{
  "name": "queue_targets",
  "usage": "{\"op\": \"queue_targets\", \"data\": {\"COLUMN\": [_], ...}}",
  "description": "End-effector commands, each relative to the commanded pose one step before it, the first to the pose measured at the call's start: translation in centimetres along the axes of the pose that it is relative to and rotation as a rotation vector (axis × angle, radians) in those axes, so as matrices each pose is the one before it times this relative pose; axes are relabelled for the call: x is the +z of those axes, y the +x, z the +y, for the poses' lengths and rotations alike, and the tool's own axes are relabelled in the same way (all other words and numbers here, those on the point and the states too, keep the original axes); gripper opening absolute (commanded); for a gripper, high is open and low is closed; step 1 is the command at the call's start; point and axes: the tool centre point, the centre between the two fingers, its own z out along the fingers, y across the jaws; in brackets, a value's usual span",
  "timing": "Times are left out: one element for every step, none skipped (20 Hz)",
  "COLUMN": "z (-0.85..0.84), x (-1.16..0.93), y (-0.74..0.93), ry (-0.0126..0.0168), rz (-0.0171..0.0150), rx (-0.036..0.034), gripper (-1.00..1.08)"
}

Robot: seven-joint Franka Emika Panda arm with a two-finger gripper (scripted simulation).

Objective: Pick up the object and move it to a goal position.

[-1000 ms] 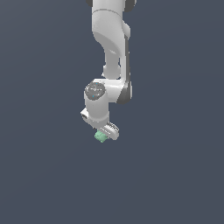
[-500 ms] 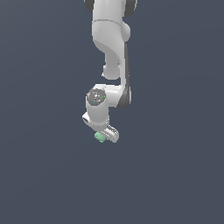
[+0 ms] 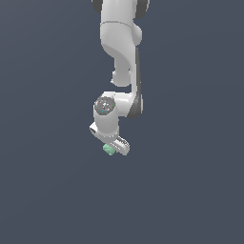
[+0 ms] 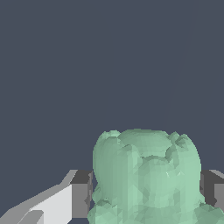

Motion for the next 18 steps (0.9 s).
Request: {"op": "queue_targets", "data": {"z": [-0.084, -0.102, -0.137, -0.179, -0.217, -0.258, -0.298, -0.339, -0.381, -0.421, -0.460, -0.497, -0.531, -0.561, -0.589, -0.613, -0.637, -0.656], "x": [-0.156, -0.202, -0.297, -0.376, -0.465, -0.549, -0.637, -0.726, -0.814, -0.906, -0.992, -1.073, -1.147, -1.218, -1.281, -1.340, -1.392, -1.440], "y": [0.040, 0.054, 0.079, 0.100, 0.123, 0.145, 0.169, 0.192, 0.216, 0.240, 0.263, 0.285, 0.305, 0.325, 0.342, 0.359, 0.375, 0.389], "ry": [0.00128, 0.00151, 0.00222, 0.00280, 0.00345, 0.00407, 0.00471, 0.00536, 0.00600, 0.00666, 0.00727, 0.00784, 0.00836, 0.00884, 0.00925, 0.00963, 0.00994, 0.01023], "rz": [0.00224, 0.00268, 0.00395, 0.00499, 0.00618, 0.00730, 0.00846, 0.00965, 0.01083, 0.01205, 0.01320, 0.01429, 0.01530, 0.01626, 0.01713, 0.01795, 0.01869, 0.01938], "rx": [0.00085, 0.00141, 0.00207, 0.00262, 0.00324, 0.00382, 0.00443, 0.00506, 0.00568, 0.00632, 0.00692, 0.00749, 0.00802, 0.00852, 0.00896, 0.00938, 0.00975, 0.01009], "gripper": [-1.00, -1.00, -1.00, -1.00, -1.00, -1.00, -1.00, -1.00, -1.00, -1.00, -1.00, -1.00, -1.00, -1.00, -1.00, -1.00, -1.00, -1.00]}}
